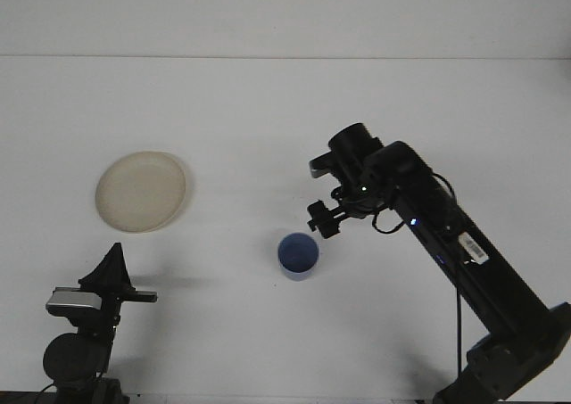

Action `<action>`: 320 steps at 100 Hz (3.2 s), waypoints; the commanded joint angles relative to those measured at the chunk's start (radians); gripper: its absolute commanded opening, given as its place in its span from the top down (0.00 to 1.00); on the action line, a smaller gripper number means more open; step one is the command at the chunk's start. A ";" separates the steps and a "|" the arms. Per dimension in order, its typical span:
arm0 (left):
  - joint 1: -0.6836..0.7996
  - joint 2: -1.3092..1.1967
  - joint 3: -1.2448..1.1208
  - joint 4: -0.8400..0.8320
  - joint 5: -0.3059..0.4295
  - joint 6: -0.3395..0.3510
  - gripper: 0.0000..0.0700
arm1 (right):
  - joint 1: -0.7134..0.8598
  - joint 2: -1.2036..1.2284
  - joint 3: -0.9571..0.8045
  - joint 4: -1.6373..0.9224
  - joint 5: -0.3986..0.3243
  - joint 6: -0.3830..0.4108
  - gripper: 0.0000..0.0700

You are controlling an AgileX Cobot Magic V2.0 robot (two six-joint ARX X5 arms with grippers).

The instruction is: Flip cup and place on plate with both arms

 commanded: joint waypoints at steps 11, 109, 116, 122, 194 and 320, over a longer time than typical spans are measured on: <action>0.000 -0.002 -0.020 0.010 0.001 0.005 0.98 | -0.125 -0.074 0.027 -0.024 -0.002 -0.052 0.29; 0.000 -0.002 -0.020 0.010 0.000 0.005 0.98 | -0.456 -0.745 -0.879 0.778 0.047 -0.043 0.29; 0.000 -0.002 -0.020 0.010 0.000 0.005 0.98 | -0.456 -0.806 -0.954 0.850 0.058 -0.043 0.29; 0.000 -0.002 -0.020 0.010 0.001 0.005 0.98 | -0.455 -0.855 -1.009 0.907 0.057 -0.043 0.29; 0.000 -0.002 -0.020 0.010 0.000 0.005 0.98 | -0.451 -1.047 -1.102 1.027 0.054 -0.072 0.30; 0.000 0.196 0.513 -0.520 0.010 -0.094 0.98 | -0.451 -1.047 -1.102 1.027 0.054 -0.072 0.30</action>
